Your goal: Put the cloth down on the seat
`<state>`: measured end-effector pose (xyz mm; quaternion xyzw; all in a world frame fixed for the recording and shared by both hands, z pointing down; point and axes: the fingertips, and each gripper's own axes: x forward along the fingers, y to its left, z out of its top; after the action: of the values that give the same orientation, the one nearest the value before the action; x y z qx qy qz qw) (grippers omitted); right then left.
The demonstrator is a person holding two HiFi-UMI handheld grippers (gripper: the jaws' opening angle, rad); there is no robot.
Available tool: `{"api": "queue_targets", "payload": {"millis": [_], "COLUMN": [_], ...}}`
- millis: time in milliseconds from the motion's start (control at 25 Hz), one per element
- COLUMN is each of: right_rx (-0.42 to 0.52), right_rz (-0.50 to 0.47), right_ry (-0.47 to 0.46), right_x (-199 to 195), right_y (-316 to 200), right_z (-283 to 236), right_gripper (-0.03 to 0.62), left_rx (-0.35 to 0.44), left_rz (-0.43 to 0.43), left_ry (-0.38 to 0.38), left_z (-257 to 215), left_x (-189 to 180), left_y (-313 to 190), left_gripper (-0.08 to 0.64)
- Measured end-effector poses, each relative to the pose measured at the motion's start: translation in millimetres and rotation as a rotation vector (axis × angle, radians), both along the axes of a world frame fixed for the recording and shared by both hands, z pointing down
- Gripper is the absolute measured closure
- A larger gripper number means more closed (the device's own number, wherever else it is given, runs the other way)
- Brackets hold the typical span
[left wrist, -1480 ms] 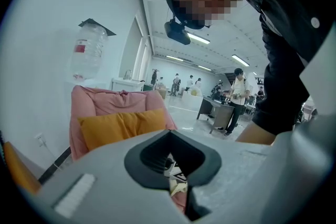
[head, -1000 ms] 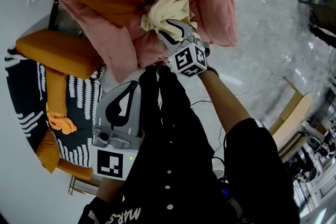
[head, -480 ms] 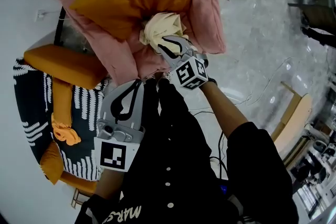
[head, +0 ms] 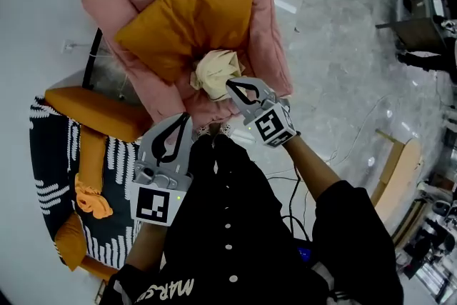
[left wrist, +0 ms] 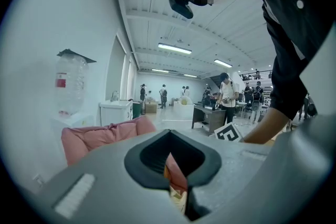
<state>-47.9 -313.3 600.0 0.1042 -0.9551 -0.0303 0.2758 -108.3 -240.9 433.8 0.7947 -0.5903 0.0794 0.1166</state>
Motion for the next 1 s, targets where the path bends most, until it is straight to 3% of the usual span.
{"api": "queue_targets", "payload": {"millis": [640, 1000], "right_rx": [0.107, 0.126], "right_rz": [0.052, 0.246], "right_ry": [-0.138, -0.391], "right_x": [26, 56], "right_y": [11, -1], "right_z": [-132, -212], "right_gripper": [0.566, 0.566], "left_rx": [0.131, 0.177], "left_rz": [0.01, -0.023], "left_ry": [0.0, 0.01], "left_z": [-57, -83], "left_x": [-3, -10], "left_y": [-7, -7], "left_gripper": [0.56, 0.56]}}
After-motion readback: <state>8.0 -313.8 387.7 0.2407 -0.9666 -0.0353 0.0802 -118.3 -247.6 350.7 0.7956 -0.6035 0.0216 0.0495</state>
